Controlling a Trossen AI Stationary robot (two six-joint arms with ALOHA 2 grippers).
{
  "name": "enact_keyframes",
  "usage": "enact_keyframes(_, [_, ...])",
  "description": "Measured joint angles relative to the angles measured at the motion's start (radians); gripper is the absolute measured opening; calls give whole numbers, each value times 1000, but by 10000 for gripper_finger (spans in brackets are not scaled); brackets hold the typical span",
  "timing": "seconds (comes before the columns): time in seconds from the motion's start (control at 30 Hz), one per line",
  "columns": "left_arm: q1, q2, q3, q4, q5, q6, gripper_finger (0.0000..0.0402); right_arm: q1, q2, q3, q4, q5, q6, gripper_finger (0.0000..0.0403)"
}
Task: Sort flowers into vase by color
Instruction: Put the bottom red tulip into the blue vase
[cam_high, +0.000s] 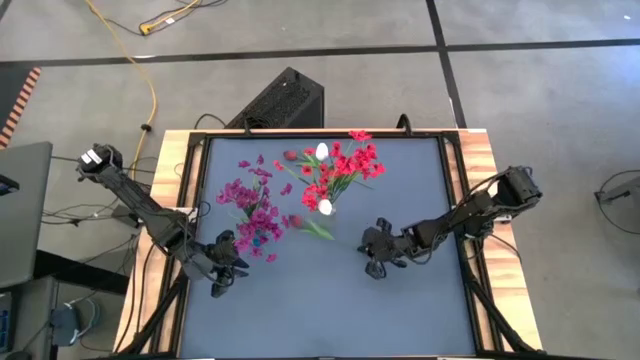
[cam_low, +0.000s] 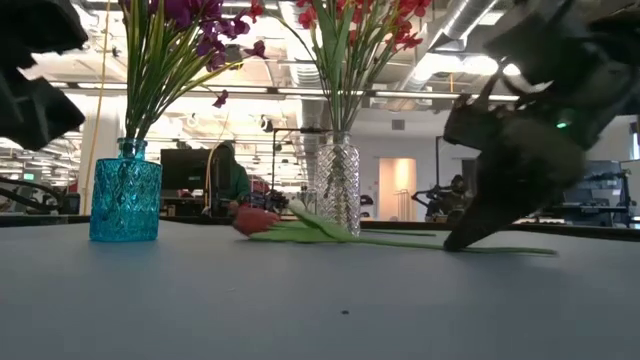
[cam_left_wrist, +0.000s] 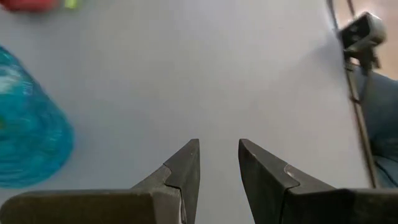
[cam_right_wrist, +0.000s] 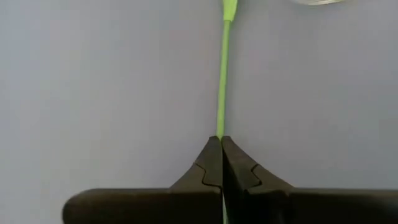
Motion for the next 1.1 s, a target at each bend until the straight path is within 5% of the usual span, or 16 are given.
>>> enact_keyframes(0.27, [-89,67,-1,219,-91,54,98,116,-68,0,277,-19,-128,18])
enact_keyframes(0.6, [-125,331,-1,577,-215,153,98,198,-64,0,637,-3,-341,17])
enact_keyframes(0.73, [-120,483,-1,882,-273,269,98,202,-64,0,721,-2,-399,17])
enact_keyframes(0.93, [-97,780,36,1524,-385,666,98,177,-65,0,851,8,-491,17])
enact_keyframes(1.1, [-53,988,162,1771,-389,832,98,177,-64,5,891,7,-520,17])
